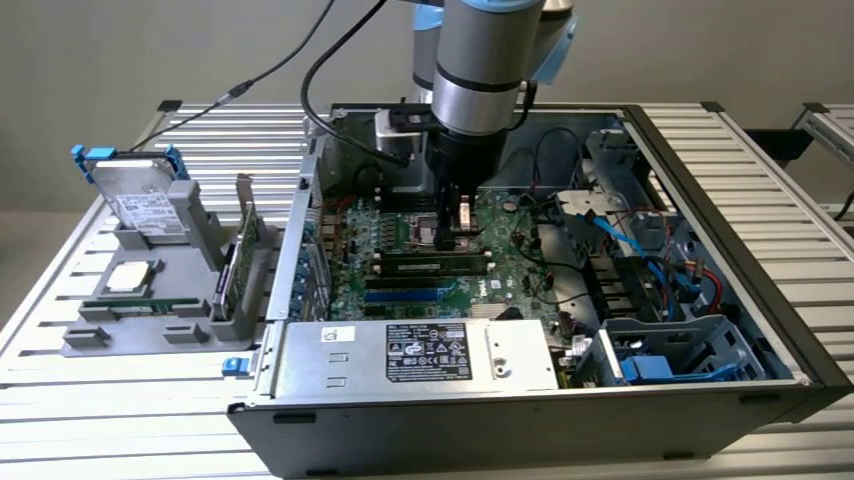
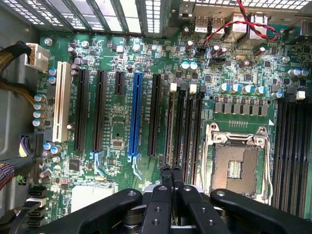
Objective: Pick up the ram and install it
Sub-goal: 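Press down the ram until it locks into place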
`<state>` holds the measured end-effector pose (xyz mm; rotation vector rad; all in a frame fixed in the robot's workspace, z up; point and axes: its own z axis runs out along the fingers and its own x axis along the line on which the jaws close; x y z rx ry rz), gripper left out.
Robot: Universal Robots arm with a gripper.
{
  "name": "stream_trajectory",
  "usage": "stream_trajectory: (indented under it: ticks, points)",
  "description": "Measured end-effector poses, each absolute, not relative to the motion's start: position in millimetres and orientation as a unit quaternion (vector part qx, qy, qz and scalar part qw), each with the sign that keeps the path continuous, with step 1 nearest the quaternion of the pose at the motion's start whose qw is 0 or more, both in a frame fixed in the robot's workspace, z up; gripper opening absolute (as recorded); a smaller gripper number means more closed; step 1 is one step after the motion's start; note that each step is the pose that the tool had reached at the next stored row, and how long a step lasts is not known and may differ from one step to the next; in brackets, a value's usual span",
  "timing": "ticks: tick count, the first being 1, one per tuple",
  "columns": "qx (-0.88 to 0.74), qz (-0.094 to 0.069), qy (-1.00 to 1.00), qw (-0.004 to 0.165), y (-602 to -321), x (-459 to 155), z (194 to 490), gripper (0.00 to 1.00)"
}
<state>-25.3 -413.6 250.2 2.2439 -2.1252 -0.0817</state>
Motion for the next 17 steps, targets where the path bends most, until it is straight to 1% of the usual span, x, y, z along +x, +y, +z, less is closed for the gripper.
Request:
stream_trajectory:
  ticks: [11, 17]
  points:
    - [0.726, -0.027, -0.687, 0.025, -412, 0, 250, 0.1]
    - [0.725, -0.026, -0.687, 0.025, -412, 0, 240, 0.1]
